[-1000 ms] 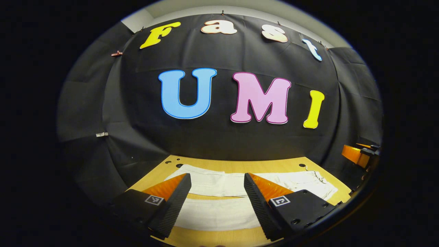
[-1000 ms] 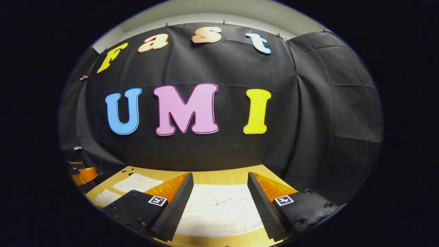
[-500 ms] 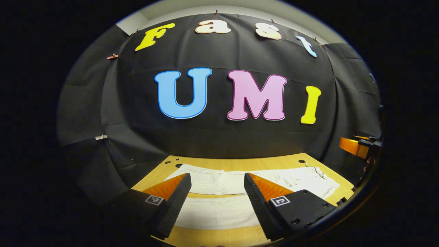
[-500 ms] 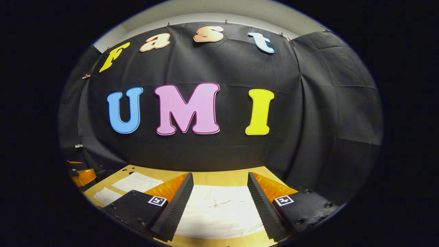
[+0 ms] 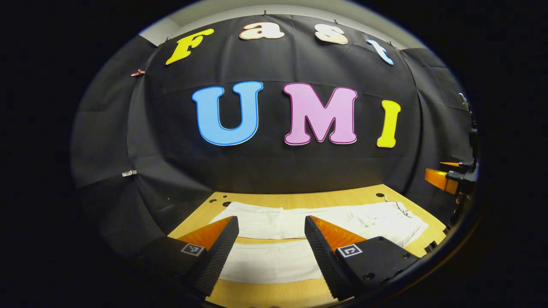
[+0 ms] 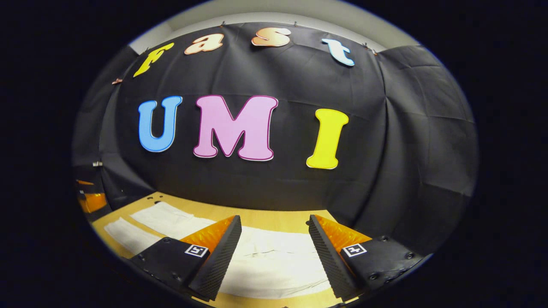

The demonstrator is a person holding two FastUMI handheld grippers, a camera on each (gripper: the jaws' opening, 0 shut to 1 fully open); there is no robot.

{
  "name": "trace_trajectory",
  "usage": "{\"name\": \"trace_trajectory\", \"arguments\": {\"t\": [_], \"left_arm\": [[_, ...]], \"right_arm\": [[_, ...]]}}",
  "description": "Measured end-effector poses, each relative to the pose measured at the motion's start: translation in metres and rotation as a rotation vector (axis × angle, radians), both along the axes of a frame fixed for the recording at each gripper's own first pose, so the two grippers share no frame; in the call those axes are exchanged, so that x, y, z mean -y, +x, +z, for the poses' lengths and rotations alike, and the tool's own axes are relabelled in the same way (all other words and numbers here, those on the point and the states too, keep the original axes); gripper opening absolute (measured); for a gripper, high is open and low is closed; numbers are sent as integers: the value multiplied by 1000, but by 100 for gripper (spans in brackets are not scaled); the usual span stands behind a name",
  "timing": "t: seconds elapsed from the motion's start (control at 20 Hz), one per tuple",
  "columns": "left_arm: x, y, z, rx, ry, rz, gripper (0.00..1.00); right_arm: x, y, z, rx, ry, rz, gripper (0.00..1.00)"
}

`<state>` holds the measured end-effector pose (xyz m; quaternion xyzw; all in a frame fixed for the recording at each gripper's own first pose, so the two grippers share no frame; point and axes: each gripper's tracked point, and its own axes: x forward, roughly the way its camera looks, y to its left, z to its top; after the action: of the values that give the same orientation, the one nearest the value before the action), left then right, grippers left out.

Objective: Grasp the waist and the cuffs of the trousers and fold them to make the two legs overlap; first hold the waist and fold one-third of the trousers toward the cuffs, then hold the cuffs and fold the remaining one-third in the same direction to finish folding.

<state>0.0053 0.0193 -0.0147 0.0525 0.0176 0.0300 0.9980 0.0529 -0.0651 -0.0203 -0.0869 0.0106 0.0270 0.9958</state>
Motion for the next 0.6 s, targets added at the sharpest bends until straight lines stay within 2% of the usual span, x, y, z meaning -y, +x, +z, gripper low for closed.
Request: {"name": "trace_trajectory", "arguments": {"t": [0.25, 0.45, 0.6], "left_arm": [[-27, 5, -22, -73, -11, 53, 96], [-55, 2, -39, -126, -7, 125, 96], [-72, -4, -56, -168, -9, 192, 96]], "right_arm": [[52, 31, -19, -20, -296, 65, 98], [76, 43, -51, -63, -530, 153, 97], [88, 43, -91, -128, -660, 253, 97]]}}
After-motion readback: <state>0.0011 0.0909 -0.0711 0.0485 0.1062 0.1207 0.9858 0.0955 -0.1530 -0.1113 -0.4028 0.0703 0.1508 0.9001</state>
